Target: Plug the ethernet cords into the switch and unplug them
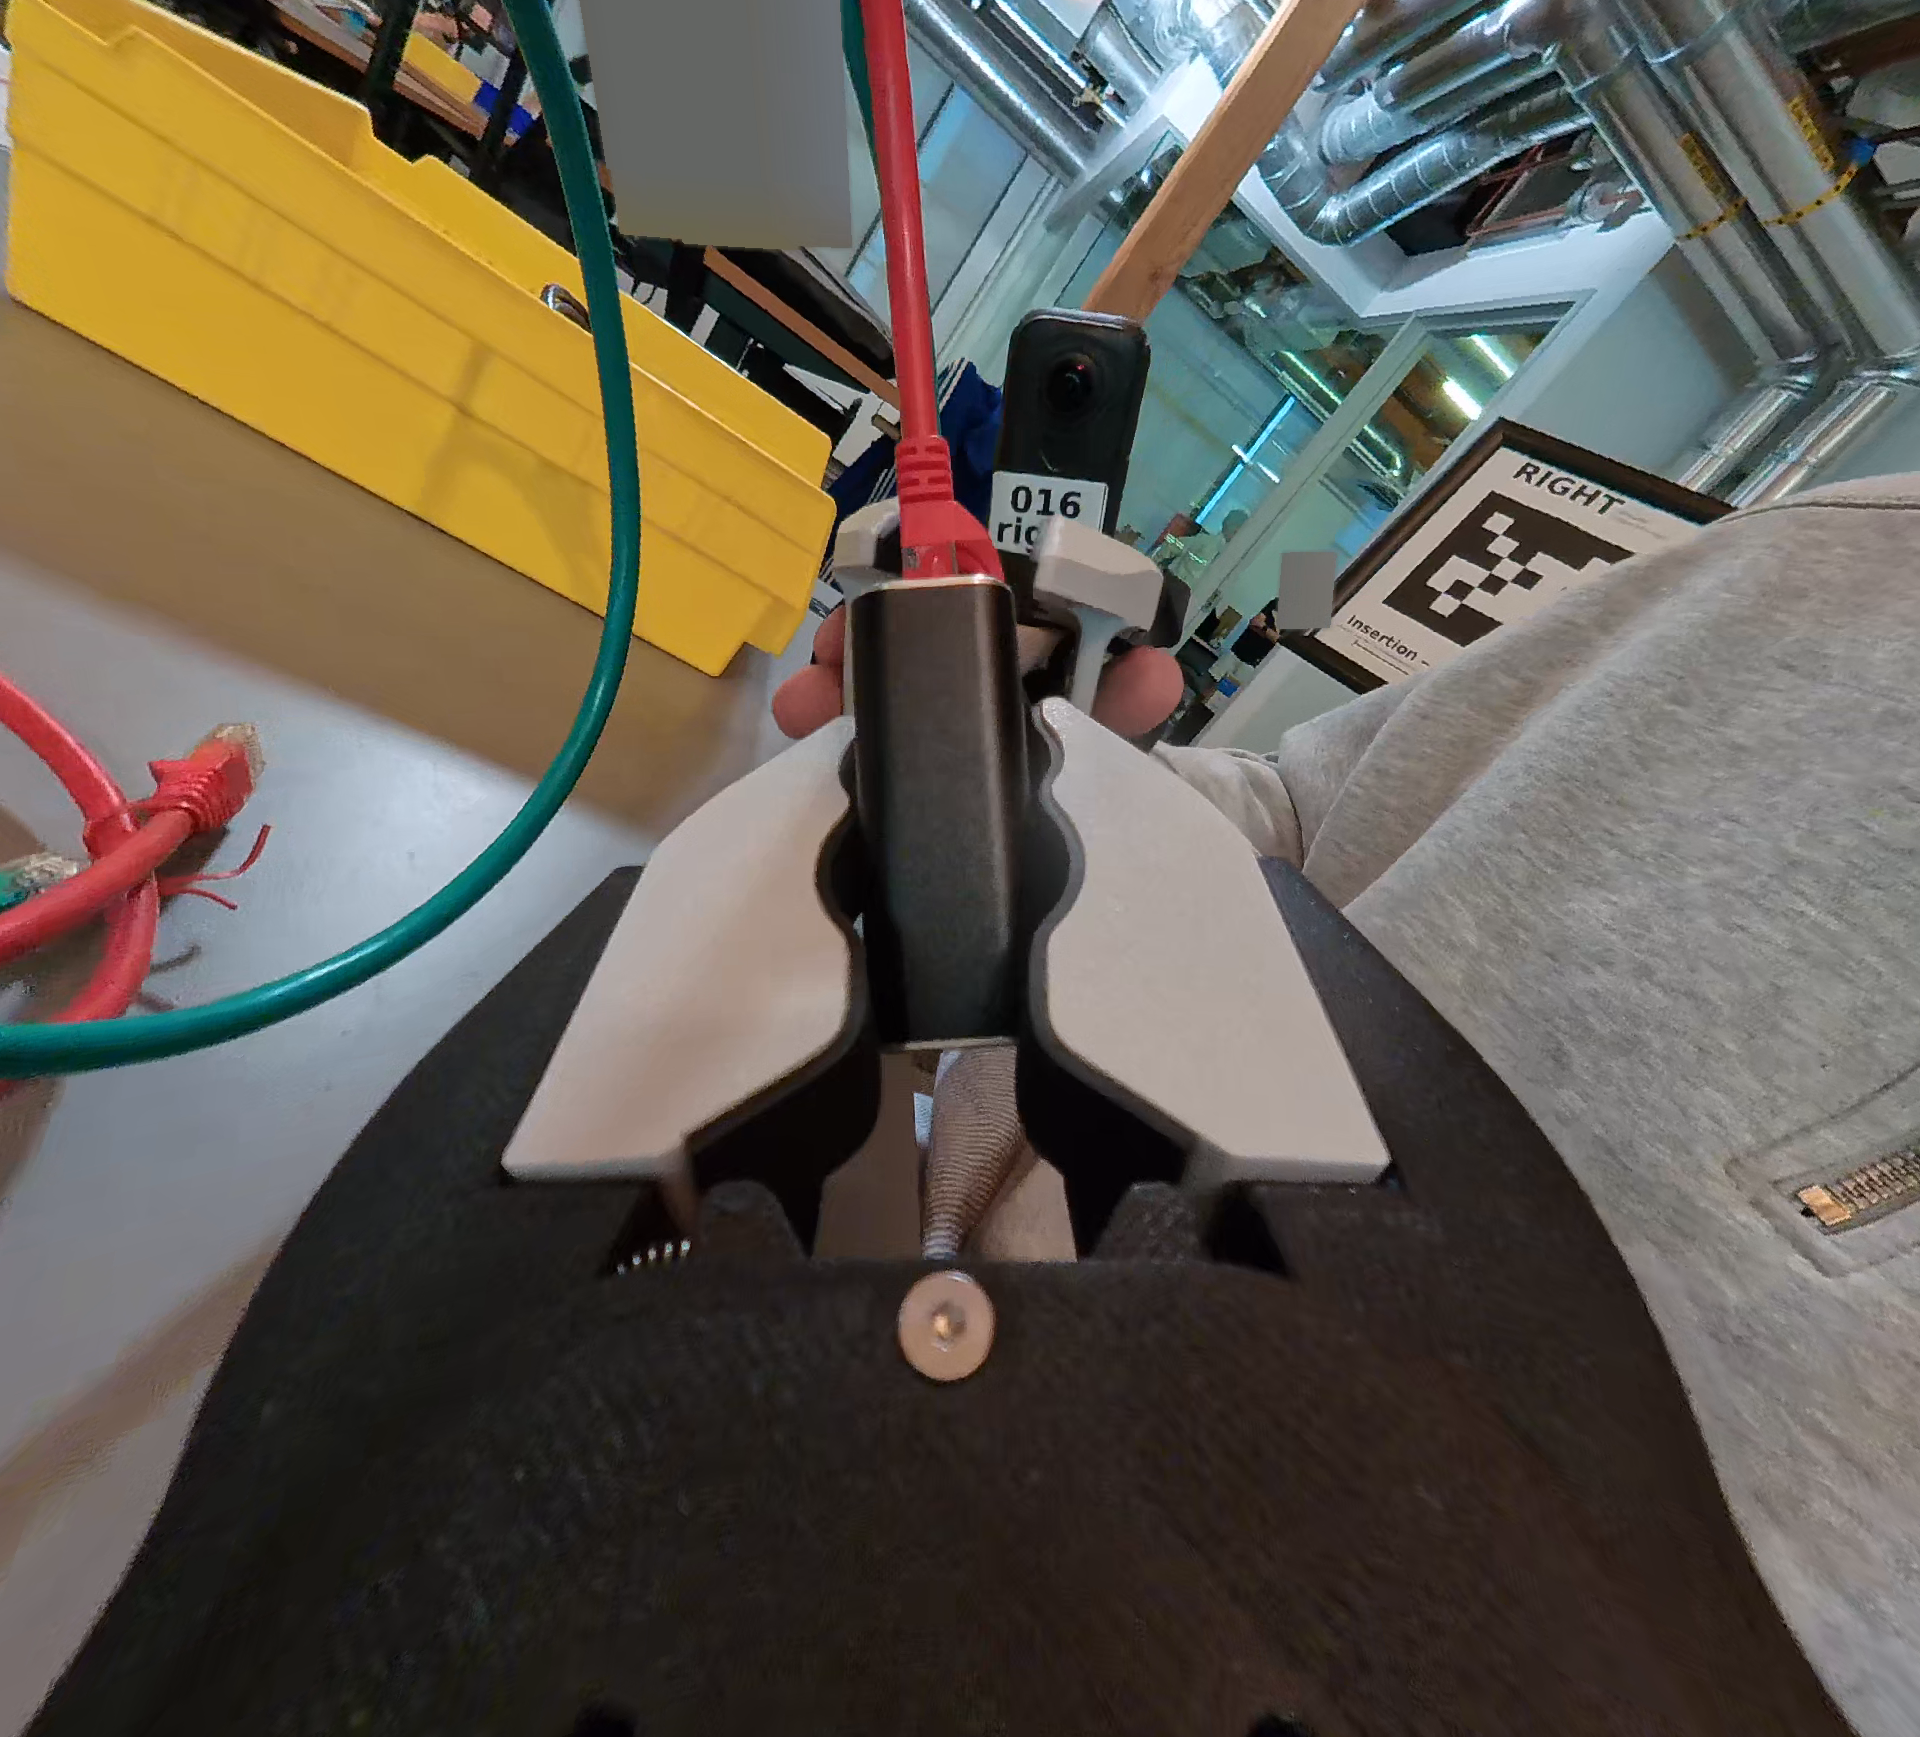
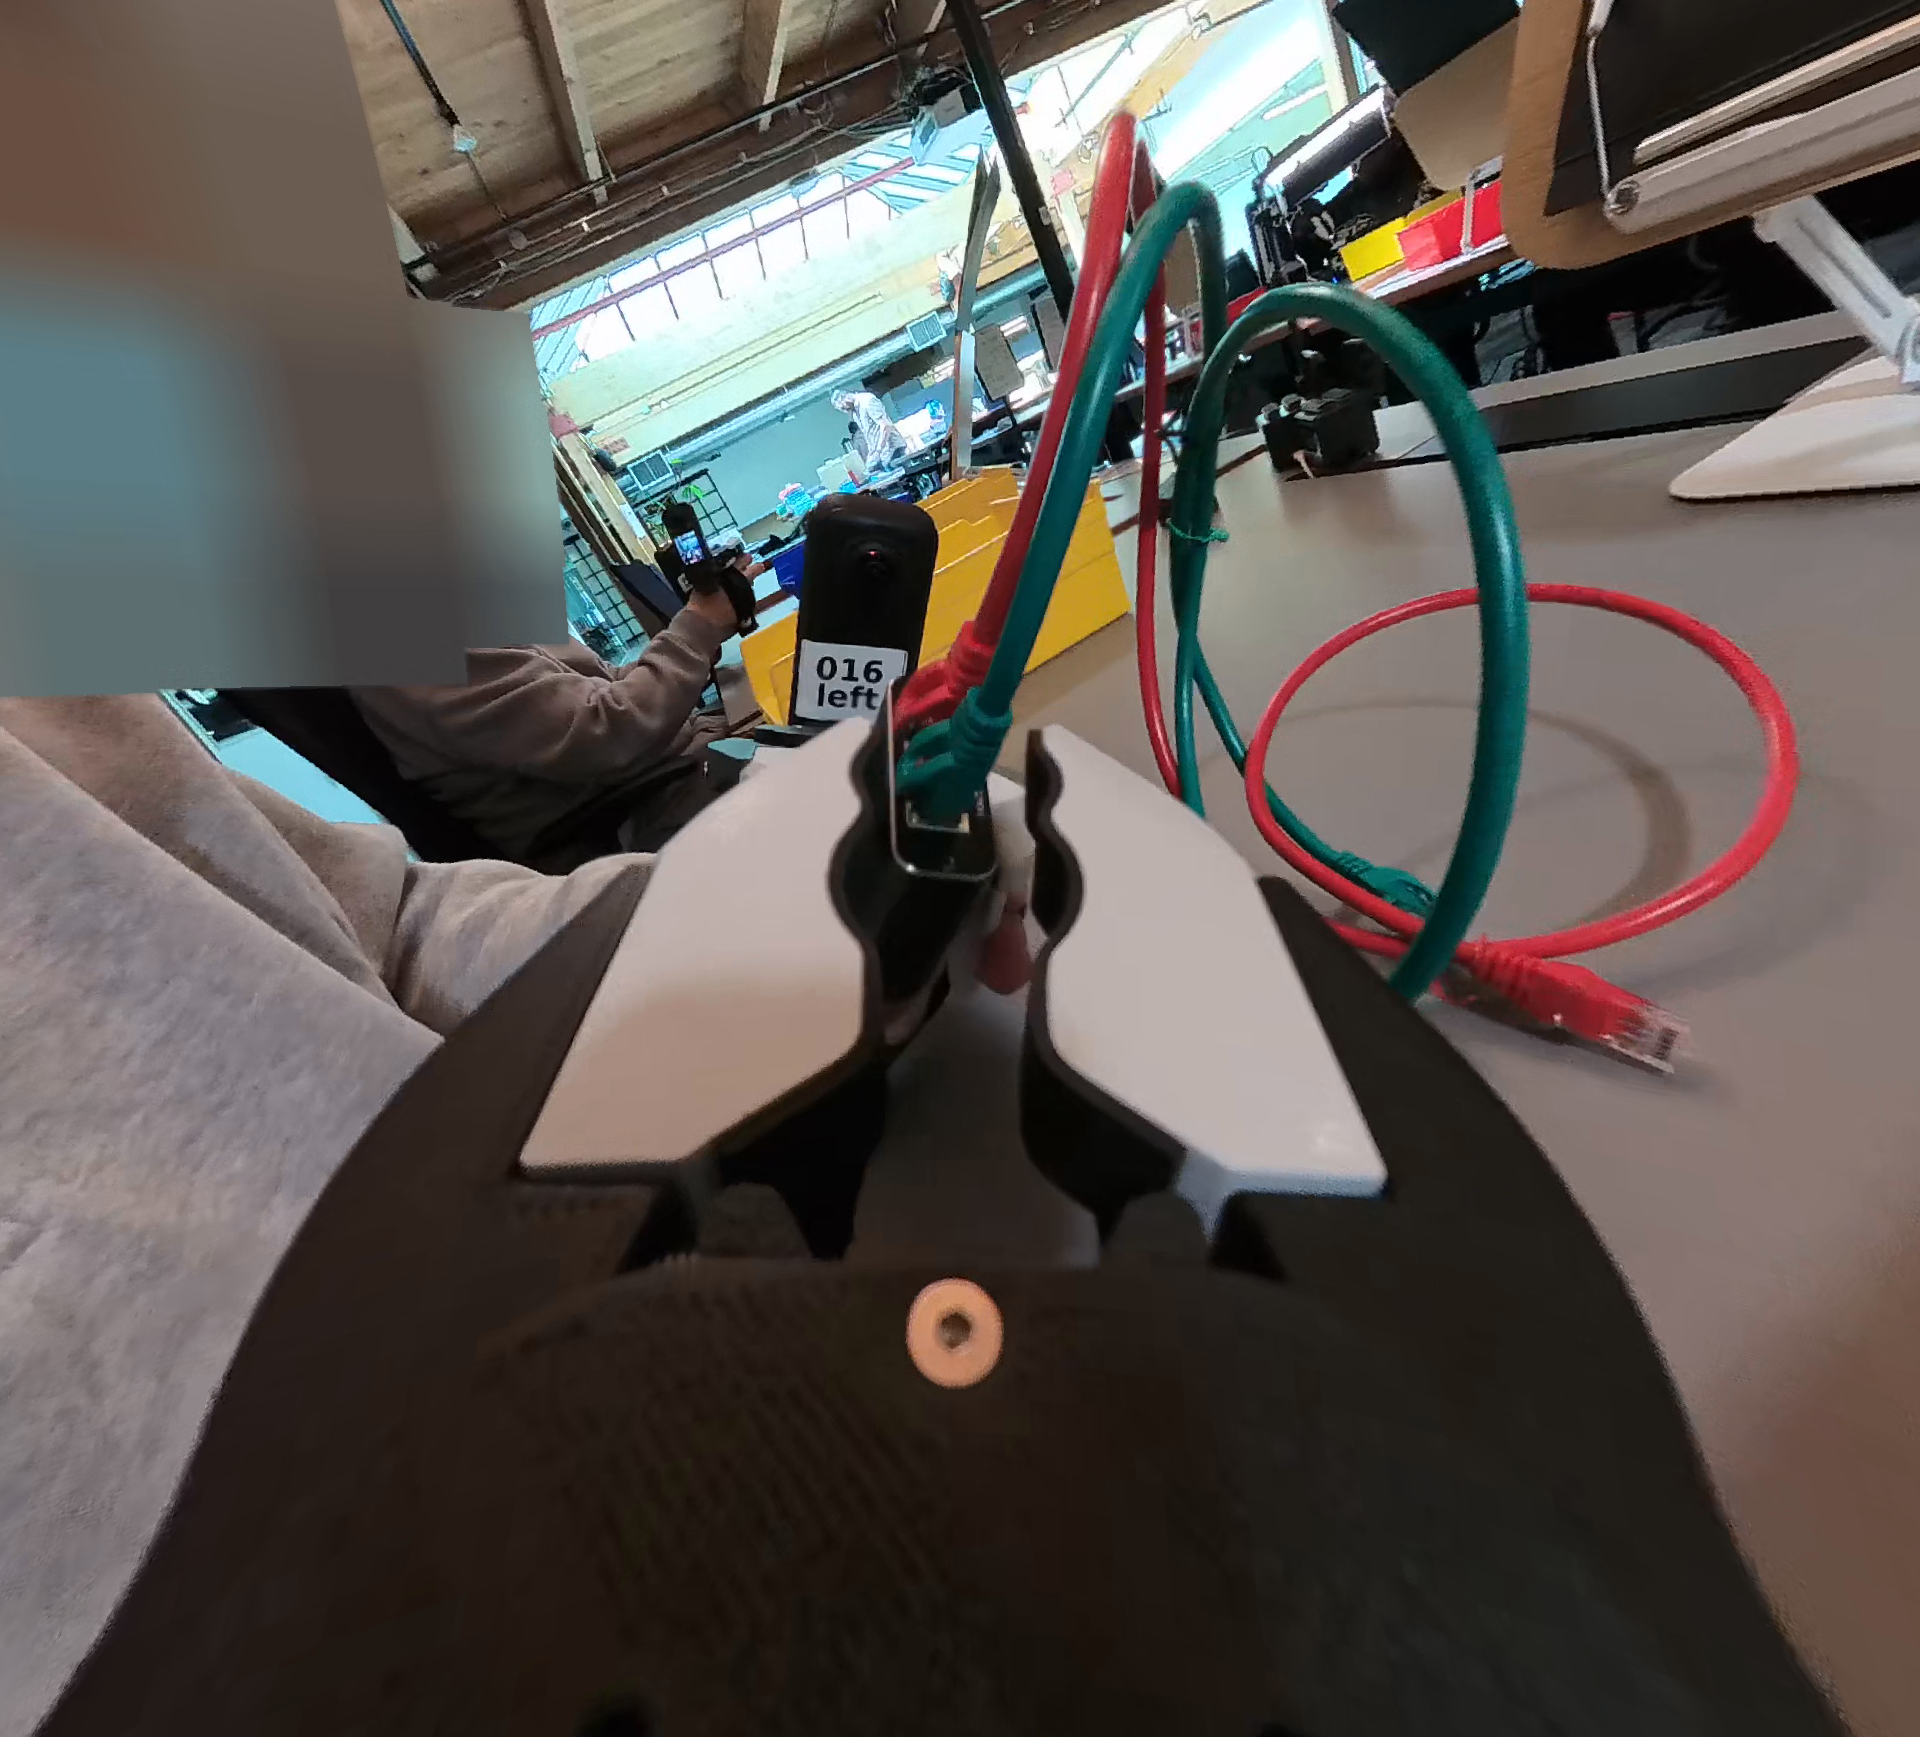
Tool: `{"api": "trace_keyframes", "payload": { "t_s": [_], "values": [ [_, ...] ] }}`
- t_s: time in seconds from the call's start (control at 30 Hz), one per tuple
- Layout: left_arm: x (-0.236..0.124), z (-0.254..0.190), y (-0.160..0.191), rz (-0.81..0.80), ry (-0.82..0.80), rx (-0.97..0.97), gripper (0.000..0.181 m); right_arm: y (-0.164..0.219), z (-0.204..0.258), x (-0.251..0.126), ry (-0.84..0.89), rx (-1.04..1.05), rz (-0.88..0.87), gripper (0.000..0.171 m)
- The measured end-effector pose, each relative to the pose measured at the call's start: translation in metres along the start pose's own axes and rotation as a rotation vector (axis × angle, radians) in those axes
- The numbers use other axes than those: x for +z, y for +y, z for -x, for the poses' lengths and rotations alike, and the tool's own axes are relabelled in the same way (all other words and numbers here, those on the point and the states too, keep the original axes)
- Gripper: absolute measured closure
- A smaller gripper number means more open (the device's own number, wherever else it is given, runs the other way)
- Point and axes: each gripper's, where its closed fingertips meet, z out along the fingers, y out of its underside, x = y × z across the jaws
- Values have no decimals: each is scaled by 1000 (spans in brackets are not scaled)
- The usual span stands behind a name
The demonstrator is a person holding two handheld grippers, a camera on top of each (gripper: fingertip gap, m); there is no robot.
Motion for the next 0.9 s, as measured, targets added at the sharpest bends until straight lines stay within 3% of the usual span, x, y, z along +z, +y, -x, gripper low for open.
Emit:
{"api": "trace_keyframes", "payload": {
  "t_s": [0.23,0.9],
  "values": [
    [0,-4,-2,-22,11,-13,156,3,3,5,24,-92,22,149],
    [3,-9,-1,-19,35,-26,156,8,10,7,-40,-90,56,151]
  ]
}}
